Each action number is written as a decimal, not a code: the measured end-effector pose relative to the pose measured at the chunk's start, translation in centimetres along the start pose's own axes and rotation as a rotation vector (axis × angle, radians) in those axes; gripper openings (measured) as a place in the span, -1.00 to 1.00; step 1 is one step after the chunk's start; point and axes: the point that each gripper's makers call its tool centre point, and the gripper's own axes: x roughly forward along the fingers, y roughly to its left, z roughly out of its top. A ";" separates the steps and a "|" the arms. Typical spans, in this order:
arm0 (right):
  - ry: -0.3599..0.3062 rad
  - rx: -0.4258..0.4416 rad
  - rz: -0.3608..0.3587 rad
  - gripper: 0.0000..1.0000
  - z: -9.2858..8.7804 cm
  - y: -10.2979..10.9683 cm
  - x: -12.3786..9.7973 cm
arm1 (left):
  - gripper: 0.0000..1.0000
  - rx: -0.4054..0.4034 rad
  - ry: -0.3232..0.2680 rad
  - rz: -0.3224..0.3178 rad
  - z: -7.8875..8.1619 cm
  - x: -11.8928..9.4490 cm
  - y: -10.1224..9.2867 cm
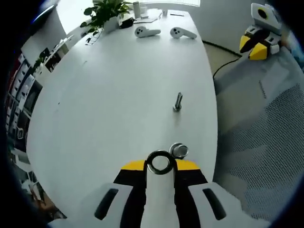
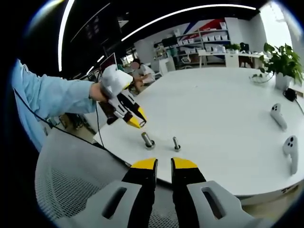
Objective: Place the washer onto the threaded stud by aligning its center hole with the stud, sliding it down to the base, and recovering from edge contact or off-axis alignment until the washer reaches the visible bottom stop.
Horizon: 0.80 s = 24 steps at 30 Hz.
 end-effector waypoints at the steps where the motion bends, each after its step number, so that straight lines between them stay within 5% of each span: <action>1: -0.001 0.000 0.000 -0.72 0.0 0.0 0.0 | -0.63 0.001 -0.001 0.000 0.2 -0.2 -0.1; 12: -0.006 0.000 0.001 -0.72 0.1 0.0 0.0 | -0.63 0.044 0.007 -0.062 2.1 -0.5 -3.1; 24: -0.012 0.002 0.003 -0.72 0.2 0.1 0.0 | -0.62 0.071 0.083 -0.066 0.8 1.2 -3.6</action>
